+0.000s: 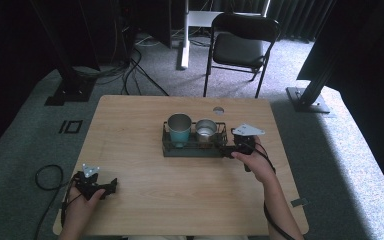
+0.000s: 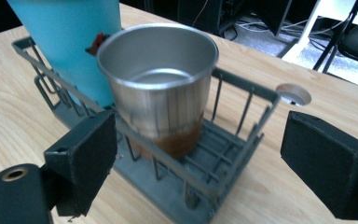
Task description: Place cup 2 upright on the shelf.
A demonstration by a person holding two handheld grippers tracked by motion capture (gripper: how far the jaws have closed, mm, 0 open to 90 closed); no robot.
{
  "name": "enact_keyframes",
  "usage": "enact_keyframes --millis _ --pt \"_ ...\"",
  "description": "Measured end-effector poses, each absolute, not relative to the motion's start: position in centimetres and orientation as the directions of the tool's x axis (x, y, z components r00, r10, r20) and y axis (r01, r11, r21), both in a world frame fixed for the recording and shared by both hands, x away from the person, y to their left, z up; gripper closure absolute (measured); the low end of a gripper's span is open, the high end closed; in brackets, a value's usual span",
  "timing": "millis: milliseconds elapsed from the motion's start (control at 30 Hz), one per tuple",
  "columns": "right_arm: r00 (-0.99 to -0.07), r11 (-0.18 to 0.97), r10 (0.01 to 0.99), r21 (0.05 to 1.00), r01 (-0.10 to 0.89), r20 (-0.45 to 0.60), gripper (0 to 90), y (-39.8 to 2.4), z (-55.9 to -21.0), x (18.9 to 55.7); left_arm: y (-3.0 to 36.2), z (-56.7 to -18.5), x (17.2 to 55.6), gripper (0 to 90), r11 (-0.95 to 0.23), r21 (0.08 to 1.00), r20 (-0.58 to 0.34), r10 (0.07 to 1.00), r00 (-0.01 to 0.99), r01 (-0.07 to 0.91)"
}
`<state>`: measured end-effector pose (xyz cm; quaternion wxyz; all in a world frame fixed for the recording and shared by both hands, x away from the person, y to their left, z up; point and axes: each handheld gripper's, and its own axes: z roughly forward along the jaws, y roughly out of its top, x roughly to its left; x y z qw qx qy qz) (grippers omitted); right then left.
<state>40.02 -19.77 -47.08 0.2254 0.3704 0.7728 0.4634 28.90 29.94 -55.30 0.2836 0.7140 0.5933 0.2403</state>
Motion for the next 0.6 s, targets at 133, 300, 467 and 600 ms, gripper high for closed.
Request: enact_keyframes --millis 133,300,467,600 --pt "-0.628 0.299 0.778 0.881 0.367 -0.003 10.6 -20.5 -47.5 39.5 29.9 -55.3 28.9 2.6 -0.135 0.690 0.007 0.984 0.180 0.711" --pt "-0.630 0.306 0.777 0.879 0.365 -0.008 10.6 -21.4 -48.0 38.8 29.9 -55.3 28.9 2.6 -0.135 0.690 0.007 0.984 0.180 0.711" --pt "-0.621 0.293 0.784 0.881 0.372 0.001 10.6 -22.0 -48.4 38.4 29.9 -55.3 28.9 2.6 -0.135 0.690 0.007 0.984 0.180 0.711" --pt "-0.621 0.295 0.784 0.879 0.374 0.000 10.6 -22.3 -48.7 38.0 29.9 -55.3 28.9 2.6 -0.135 0.690 0.007 0.984 0.180 0.711"
